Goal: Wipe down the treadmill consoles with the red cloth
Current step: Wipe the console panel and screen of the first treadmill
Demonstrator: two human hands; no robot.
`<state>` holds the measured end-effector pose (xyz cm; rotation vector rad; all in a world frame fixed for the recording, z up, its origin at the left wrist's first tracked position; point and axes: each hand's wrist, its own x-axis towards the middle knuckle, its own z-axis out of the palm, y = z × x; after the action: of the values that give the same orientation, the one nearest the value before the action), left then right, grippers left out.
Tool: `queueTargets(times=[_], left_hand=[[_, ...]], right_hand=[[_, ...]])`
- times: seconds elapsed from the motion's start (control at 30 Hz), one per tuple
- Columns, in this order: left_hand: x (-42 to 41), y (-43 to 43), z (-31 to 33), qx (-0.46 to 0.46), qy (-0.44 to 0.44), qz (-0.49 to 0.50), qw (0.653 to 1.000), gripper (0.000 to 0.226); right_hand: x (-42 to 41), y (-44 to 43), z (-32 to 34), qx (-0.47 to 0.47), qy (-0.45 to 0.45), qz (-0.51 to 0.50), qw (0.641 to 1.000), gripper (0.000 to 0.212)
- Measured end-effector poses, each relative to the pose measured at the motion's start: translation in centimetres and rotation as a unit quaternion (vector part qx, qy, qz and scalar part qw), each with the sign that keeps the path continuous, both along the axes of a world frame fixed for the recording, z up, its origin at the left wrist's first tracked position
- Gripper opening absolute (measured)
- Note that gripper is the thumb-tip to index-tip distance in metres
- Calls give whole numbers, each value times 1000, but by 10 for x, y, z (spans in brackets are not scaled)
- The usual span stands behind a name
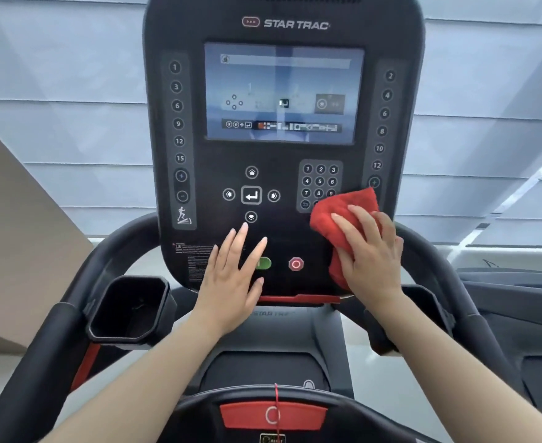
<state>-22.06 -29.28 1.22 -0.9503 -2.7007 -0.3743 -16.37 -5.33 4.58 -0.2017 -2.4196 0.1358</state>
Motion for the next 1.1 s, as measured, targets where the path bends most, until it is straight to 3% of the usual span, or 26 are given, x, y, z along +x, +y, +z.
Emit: queueTargets(times=[0.23, 0.5, 0.77, 0.97, 1.1], left_hand=[[9, 49, 1, -24, 6, -13, 1000, 63], [2, 95, 18, -5, 54, -29, 998, 68], [7, 107, 12, -29, 88, 5, 996, 82], [9, 110, 16, -25, 85, 20, 996, 82], [10, 112, 18, -27, 83, 30, 996, 83]], right_hand=[[55, 14, -65, 43, -36, 37, 998, 50], [33, 47, -15, -86, 22, -49, 995, 40], [60, 39, -62, -159, 9, 26, 987, 42], [24, 68, -3, -202, 97, 57, 973, 39], [-3, 77, 22, -194, 96, 50, 975, 44]])
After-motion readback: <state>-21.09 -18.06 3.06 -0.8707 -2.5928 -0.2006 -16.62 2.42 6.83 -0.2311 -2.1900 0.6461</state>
